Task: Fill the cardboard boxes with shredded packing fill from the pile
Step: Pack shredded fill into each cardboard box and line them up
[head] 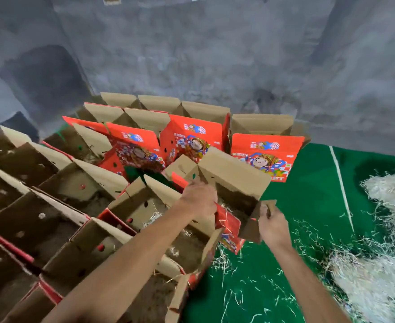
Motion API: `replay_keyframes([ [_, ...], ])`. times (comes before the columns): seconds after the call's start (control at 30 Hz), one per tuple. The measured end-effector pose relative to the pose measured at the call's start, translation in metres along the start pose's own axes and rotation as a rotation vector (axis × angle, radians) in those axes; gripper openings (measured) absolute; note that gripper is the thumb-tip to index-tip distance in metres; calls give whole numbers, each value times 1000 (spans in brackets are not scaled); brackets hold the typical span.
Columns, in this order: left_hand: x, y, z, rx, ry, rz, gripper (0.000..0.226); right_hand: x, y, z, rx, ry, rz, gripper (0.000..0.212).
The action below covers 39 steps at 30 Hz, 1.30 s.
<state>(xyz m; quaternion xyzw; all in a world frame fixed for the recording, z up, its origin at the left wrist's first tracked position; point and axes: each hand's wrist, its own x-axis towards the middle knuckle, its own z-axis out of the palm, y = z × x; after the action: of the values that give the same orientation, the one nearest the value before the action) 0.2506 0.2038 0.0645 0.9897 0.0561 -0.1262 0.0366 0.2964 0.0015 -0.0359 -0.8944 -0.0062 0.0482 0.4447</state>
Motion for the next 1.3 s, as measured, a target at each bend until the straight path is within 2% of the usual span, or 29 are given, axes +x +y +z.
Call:
replay_keyframes([
  [0.1,-6,-29,-4,-75,-33,-44,17,8,-27,32,-37,-104,-46,28],
  [0.2,-11,-54,-9,-183,-77,-90,17,18,-54,59,-69,-213,-105,18],
  [0.37,-14,-89,-9,-168,-62,-129,16,43,-98,93,-80,-367,32,20],
  [0.47,-9,-103,-5,-143,-47,-131,24,46,-116,111,-5,-385,92,25],
  [0.7,-1,-133,-4,-171,27,-133,27,55,-151,162,-4,-450,69,24],
  [0.83,1,-150,-7,-190,21,-170,25,60,-186,186,-51,-449,147,23],
  [0.97,4,-165,-10,-192,8,-209,13,61,-211,212,34,-522,208,20],
  [1.1,8,-185,-7,-141,44,-301,34,58,-226,240,121,-575,237,19],
  [1.17,10,-193,-5,-132,62,-331,38,56,-232,249,86,-571,220,16],
  [1.3,17,-207,-6,-77,57,-402,38,53,-247,269,238,-634,268,24],
])
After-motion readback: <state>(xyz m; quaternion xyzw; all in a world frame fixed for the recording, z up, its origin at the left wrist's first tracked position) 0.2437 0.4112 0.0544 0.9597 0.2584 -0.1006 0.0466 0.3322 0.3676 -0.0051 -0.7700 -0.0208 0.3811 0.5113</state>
